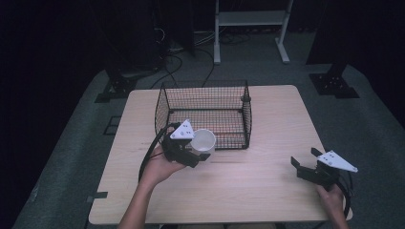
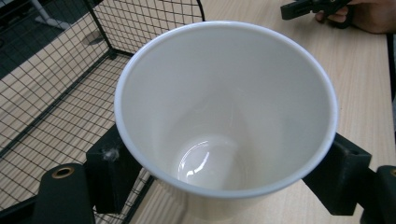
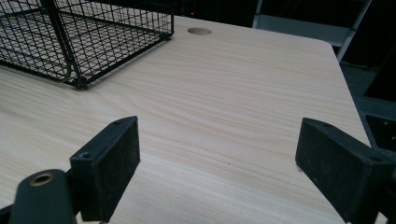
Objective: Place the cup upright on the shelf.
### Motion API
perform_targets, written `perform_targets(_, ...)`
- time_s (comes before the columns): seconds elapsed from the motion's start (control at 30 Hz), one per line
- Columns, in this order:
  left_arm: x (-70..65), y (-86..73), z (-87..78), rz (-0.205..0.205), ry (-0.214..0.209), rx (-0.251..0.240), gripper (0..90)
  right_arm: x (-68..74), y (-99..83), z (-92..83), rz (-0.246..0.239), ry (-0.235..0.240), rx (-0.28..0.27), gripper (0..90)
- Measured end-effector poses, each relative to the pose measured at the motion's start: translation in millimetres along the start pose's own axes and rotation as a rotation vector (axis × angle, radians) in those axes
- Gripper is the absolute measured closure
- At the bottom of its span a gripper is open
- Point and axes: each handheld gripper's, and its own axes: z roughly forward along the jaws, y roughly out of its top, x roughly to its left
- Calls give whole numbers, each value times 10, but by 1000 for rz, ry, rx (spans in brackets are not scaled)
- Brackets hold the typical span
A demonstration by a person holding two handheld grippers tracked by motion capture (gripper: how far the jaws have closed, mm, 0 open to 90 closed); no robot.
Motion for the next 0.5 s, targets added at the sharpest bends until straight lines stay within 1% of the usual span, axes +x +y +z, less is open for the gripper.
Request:
perform_targets(0.03, 12, 12, -5, -5, -4, -4, 208, 0, 0, 0, 0, 0, 1, 130)
perform_targets(0.13, 43, 52, -28, -3, -3, -9, 207, 0, 0, 0, 0, -1, -1, 130)
perform_targets(0.3, 145, 111, -64, -1, 4, 0, 208, 1, 0, -1, -1, 0, -1, 131)
perform_targets(0.33, 145, 111, -64, -1, 4, 0, 208, 1, 0, -1, -1, 0, -1, 131)
perform_targets(0.4, 204, 150, -82, 0, 11, 5, 208, 2, 0, -1, -3, -1, 0, 130)
perform_targets(0.43, 204, 150, -82, 0, 11, 5, 208, 2, 0, -1, -3, -1, 0, 130)
perform_targets(0.47, 251, 180, -89, 1, 10, 8, 208, 2, 0, -1, -1, 0, -1, 130)
perform_targets(0.5, 251, 180, -89, 1, 10, 8, 208, 2, 0, -1, -1, 0, -1, 130)
